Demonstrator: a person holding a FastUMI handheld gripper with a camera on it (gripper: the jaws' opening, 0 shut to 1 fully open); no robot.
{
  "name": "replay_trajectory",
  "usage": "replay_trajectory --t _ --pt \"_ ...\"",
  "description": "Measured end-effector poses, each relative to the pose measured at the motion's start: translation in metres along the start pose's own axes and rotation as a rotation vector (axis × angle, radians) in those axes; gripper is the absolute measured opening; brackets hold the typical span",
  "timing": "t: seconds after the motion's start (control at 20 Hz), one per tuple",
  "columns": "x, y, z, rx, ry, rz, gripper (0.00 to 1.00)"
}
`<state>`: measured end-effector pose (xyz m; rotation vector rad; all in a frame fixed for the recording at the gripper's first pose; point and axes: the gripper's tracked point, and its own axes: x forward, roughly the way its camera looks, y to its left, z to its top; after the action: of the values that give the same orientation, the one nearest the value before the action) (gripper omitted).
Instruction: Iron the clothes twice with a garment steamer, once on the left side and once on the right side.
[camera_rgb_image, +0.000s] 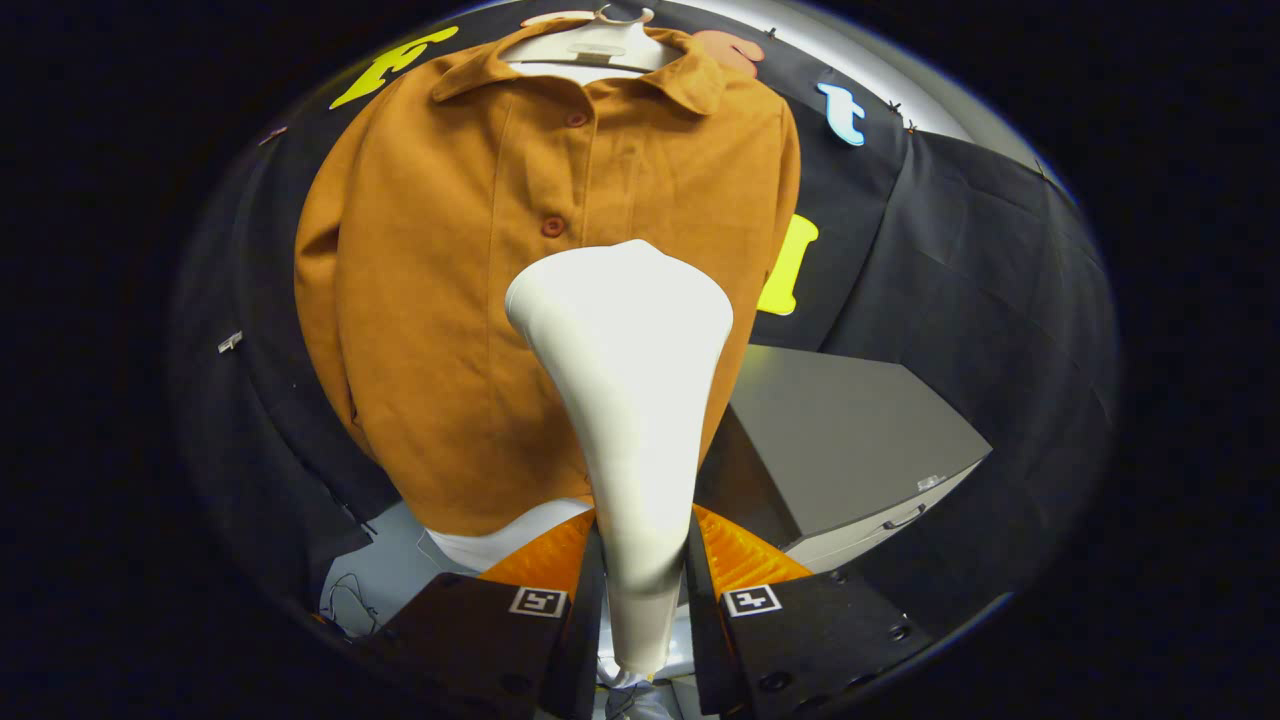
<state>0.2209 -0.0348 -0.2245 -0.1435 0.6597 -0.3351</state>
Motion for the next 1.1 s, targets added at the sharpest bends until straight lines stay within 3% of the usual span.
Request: replay_trajectory --t 0.4,1.1 --pt "-0.030 -0.055 0.042 0.068 -0.118 -0.041 0.42" --pt "-0.056 -0.066 0.079 0.081 -0.240 0.040 0.42"
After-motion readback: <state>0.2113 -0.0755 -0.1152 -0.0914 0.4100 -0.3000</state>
